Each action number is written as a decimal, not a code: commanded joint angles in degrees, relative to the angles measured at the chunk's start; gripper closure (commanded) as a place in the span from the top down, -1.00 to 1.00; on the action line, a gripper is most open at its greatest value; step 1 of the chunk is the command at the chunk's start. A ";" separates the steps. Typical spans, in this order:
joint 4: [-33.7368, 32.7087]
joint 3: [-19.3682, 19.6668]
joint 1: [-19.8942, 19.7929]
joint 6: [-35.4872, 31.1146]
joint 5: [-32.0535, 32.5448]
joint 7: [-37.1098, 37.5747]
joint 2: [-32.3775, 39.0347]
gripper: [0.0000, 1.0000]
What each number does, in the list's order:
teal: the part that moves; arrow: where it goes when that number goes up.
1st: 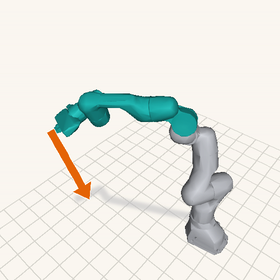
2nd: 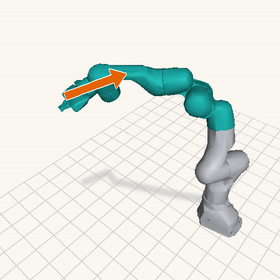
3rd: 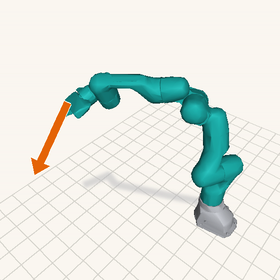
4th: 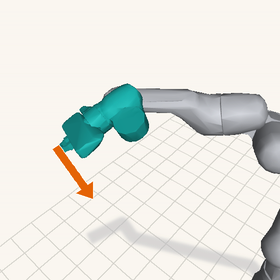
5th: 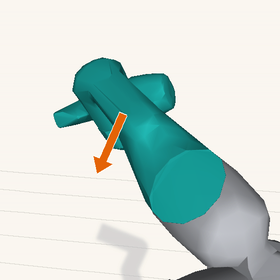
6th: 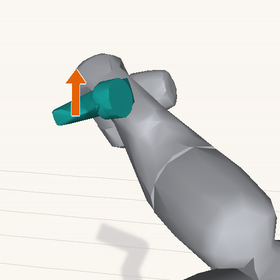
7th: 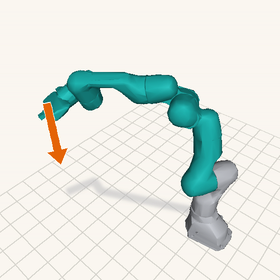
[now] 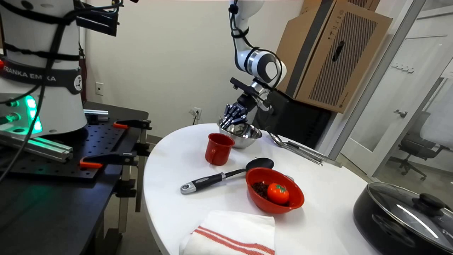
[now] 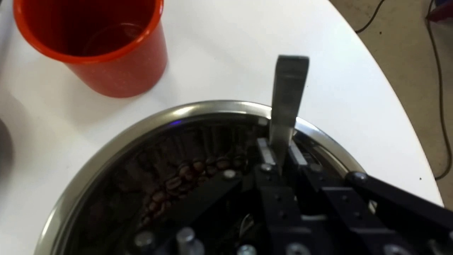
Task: Use the spoon to mix the contents of the silver bowl
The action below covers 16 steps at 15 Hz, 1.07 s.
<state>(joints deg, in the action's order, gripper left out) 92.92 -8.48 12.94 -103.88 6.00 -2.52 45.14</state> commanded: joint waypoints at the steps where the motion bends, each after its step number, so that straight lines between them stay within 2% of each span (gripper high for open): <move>1: -0.28 0.17 -0.70 5.38 -0.68 -1.29 -0.46 -0.94; 3: -0.73 0.35 -1.21 6.86 -0.68 -1.36 -0.62 -0.94; 8: -0.16 1.46 -1.28 4.74 1.10 -0.33 -2.13 -0.94; 16: -1.87 2.69 -0.79 6.31 2.50 0.84 -0.66 -0.94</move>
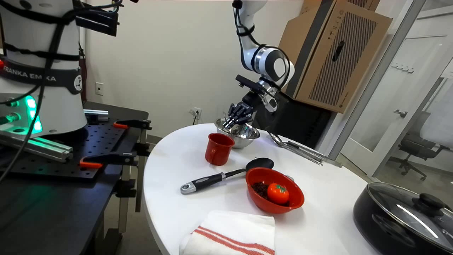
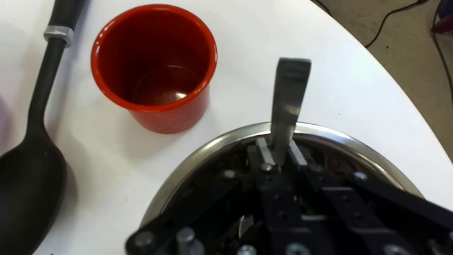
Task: Use the spoon to mix the contents of the silver bowl
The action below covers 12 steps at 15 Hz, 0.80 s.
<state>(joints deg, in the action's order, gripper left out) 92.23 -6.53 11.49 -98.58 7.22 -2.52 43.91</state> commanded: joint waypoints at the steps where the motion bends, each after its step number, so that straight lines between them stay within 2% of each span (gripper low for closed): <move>1: -0.95 0.90 0.73 -0.10 1.59 1.16 0.54 -0.94; 6: -0.45 1.28 1.30 -4.18 2.92 3.07 0.97 -0.94; 12: 1.99 0.71 1.91 -12.57 2.79 3.42 0.07 -0.94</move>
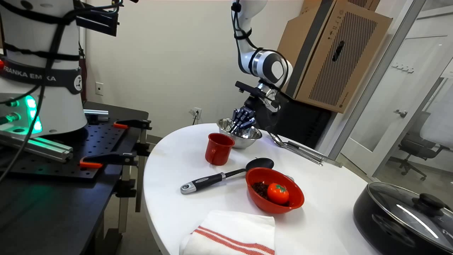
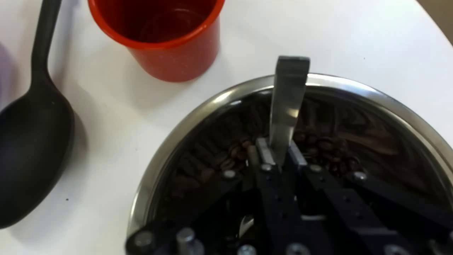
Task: Use the spoon to mix the contents of the silver bowl
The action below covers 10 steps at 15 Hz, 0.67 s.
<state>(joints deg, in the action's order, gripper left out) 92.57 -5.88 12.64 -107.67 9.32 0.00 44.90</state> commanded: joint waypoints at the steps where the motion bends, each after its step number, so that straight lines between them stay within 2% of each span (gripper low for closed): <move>1: 2.13 -0.06 0.84 -4.34 0.65 0.58 -1.25 -0.94; 10: 2.21 -3.16 -0.91 -0.69 -1.83 -7.74 -0.77 -0.94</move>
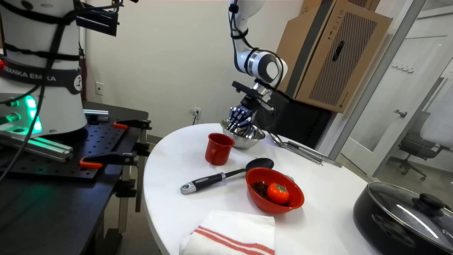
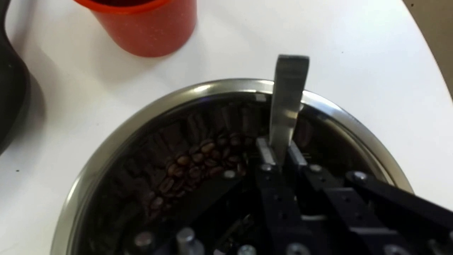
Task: Use the spoon to mix the contents of the silver bowl
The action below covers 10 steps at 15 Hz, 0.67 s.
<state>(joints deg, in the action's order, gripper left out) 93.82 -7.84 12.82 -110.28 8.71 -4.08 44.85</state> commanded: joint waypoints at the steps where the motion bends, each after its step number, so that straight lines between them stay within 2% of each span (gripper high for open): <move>1: 0.92 -1.29 -1.16 2.64 -1.26 -4.33 -0.70 -0.94; 6: -0.25 -0.49 -0.71 9.42 -0.48 -4.01 -0.74 -0.94; 10: -0.79 0.47 -0.38 12.36 0.86 -3.07 -0.89 -0.94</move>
<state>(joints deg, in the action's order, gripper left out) 93.48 -8.03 12.23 -101.00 8.61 -7.36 44.69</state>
